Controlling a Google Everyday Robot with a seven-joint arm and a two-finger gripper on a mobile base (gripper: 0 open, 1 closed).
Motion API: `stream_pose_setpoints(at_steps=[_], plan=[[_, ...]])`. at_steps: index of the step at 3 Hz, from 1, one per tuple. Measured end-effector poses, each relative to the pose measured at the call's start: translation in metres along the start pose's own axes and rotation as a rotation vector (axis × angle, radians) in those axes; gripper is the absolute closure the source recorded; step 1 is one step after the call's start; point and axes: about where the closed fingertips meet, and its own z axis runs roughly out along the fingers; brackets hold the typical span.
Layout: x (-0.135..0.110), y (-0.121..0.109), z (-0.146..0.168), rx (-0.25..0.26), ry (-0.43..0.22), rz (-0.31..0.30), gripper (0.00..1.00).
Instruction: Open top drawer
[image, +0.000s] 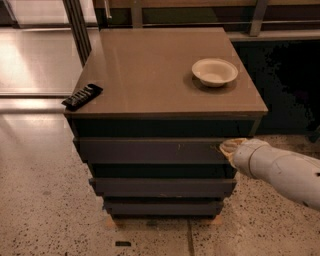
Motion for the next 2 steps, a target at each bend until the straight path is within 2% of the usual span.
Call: stream_pose_setpoints(at_steps=[2], plan=[[0.002, -0.021, 0.037, 0.019, 0.01, -0.063, 1.0]])
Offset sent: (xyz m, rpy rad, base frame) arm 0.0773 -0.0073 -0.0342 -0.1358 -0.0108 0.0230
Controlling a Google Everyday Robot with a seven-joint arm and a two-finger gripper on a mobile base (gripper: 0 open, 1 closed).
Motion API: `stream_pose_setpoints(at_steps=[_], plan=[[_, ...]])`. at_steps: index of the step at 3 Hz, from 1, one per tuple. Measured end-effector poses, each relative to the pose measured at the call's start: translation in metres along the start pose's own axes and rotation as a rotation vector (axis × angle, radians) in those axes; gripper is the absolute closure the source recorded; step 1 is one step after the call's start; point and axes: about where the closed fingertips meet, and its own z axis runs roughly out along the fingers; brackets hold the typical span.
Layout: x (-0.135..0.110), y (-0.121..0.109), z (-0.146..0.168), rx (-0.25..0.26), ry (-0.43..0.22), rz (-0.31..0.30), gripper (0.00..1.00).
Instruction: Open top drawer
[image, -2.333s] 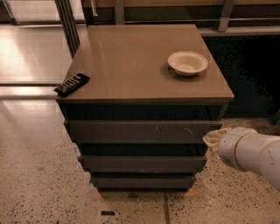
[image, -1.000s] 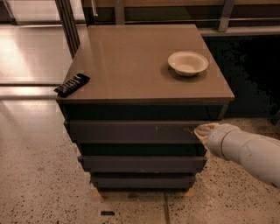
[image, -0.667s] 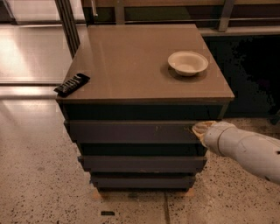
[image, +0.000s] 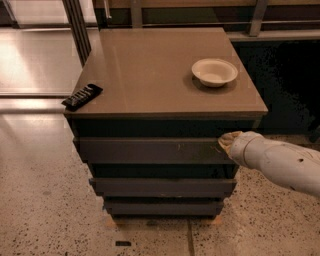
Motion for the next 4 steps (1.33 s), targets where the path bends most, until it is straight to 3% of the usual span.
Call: stream_pose_setpoints(at_steps=[4], plan=[[-0.004, -0.018, 0.012, 0.014, 0.037, -0.069, 1.0]])
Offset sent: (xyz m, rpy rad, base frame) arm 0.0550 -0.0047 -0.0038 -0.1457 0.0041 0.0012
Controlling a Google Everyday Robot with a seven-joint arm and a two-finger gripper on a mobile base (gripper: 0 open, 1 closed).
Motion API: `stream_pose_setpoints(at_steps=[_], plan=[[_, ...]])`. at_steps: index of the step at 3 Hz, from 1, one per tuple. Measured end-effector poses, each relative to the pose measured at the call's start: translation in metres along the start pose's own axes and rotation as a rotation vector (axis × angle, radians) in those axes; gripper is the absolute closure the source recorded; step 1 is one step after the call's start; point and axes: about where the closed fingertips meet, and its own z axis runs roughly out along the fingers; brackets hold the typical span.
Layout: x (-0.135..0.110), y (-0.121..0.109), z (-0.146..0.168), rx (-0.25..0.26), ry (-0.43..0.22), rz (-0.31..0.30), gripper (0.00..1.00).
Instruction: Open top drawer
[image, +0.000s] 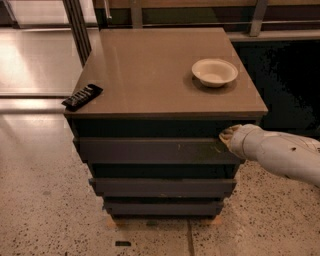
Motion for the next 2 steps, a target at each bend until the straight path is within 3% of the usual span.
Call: stream_pose_setpoints(at_steps=[1, 2], plan=[[0.005, -0.003, 0.001, 0.019, 0.0, 0.02, 1.0], [0.005, -0.015, 0.007, 0.071, -0.023, 0.056, 1.0]])
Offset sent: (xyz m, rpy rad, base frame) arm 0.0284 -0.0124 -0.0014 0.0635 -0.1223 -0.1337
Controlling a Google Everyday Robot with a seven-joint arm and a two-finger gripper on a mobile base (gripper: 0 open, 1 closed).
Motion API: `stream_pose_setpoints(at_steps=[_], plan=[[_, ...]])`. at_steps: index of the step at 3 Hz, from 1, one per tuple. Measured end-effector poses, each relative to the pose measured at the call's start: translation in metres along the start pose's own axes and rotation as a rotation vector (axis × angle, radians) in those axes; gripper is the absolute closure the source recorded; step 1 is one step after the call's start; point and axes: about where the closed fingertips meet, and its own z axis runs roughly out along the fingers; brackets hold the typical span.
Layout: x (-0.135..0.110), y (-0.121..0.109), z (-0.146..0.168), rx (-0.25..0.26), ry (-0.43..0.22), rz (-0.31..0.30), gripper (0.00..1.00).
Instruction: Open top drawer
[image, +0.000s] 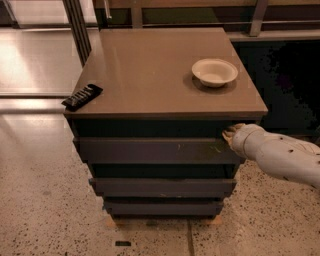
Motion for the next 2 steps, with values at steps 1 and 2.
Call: stream_pose_setpoints(at_steps=[1, 2], plan=[[-0.0057, -0.0093, 0.0101, 0.04, -0.025, 0.021, 1.0], [-0.0073, -0.0104, 0.0102, 0.045, -0.03, 0.022, 1.0]])
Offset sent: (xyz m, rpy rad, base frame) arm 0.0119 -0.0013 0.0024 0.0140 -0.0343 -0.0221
